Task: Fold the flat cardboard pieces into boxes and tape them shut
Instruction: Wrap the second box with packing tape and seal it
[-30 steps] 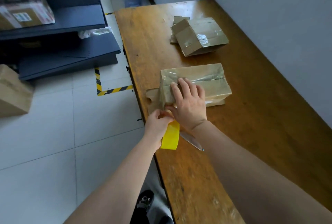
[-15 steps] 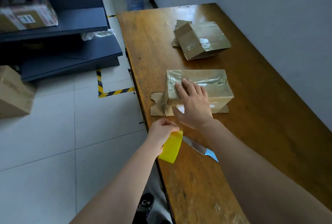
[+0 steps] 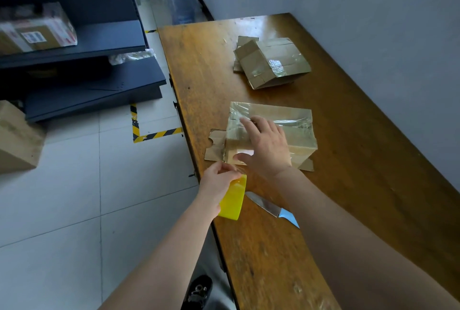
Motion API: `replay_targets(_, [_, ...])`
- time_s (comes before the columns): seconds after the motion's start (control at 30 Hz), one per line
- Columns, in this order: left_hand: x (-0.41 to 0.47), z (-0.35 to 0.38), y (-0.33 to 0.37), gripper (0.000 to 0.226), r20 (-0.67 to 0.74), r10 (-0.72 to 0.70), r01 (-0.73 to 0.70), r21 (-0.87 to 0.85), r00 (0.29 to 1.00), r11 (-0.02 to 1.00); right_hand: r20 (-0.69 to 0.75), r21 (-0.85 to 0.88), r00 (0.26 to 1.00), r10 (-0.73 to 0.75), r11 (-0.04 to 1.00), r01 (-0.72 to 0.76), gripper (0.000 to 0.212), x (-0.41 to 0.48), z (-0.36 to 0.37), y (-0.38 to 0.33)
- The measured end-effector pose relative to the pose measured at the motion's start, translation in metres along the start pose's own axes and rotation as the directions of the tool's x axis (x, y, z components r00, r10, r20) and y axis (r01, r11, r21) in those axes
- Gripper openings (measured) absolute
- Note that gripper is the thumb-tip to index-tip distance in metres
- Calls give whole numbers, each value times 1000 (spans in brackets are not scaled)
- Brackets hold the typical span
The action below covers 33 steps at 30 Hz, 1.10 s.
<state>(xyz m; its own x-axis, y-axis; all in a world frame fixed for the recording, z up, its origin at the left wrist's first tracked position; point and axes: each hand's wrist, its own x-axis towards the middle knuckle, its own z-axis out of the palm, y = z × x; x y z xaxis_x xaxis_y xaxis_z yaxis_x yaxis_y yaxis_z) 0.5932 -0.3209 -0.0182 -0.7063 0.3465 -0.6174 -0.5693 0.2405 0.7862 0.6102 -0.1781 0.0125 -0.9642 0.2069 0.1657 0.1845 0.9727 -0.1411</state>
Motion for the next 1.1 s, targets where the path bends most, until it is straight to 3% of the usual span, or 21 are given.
replay_targets(0.07, [-1, 0, 4, 11, -16, 40, -40, -19, 999, 999, -44, 167, 998, 34, 986, -27, 88, -5, -16, 12])
replay_targets(0.13, [-2, 2, 8, 11, -18, 69, -70, -43, 997, 997, -74, 131, 989, 131, 984, -121, 79, -8, -31, 34])
replay_targets(0.2, [-4, 6, 12, 10, -14, 74, -75, -73, 997, 995, 63, 56, 962, 267, 961, -271, 78, -9, -40, 59])
replay_targets(0.3, [-5, 11, 15, 11, -31, 85, -87, -76, 996, 993, 352, 170, 877, 327, 899, -404, 94, -12, -42, 75])
replay_targets(0.4, [-6, 15, 16, 13, -80, 73, -81, -94, 994, 992, 378, 221, 876, 301, 889, -401, 109, -13, -46, 75])
replay_targets(0.5, [-7, 14, 17, 14, -137, 56, -71, -114, 989, 991, 407, 56, 872, 273, 945, -322, 122, -17, -52, 73])
replay_targets(0.7, [-13, 13, 27, 12, -205, 60, -84, -112, 977, 990, 249, 7, 928, 276, 958, -287, 108, -38, -54, 57])
replay_targets(0.87, [-22, 18, 36, 14, -213, 112, -133, -90, 971, 987, 217, -22, 887, 408, 910, -413, 101, -52, -57, 40])
replay_targets(1.1, [-41, 24, 34, 13, -182, 223, -226, 3, 958, 974, 162, -80, 825, 542, 840, -536, 115, -87, -56, 19])
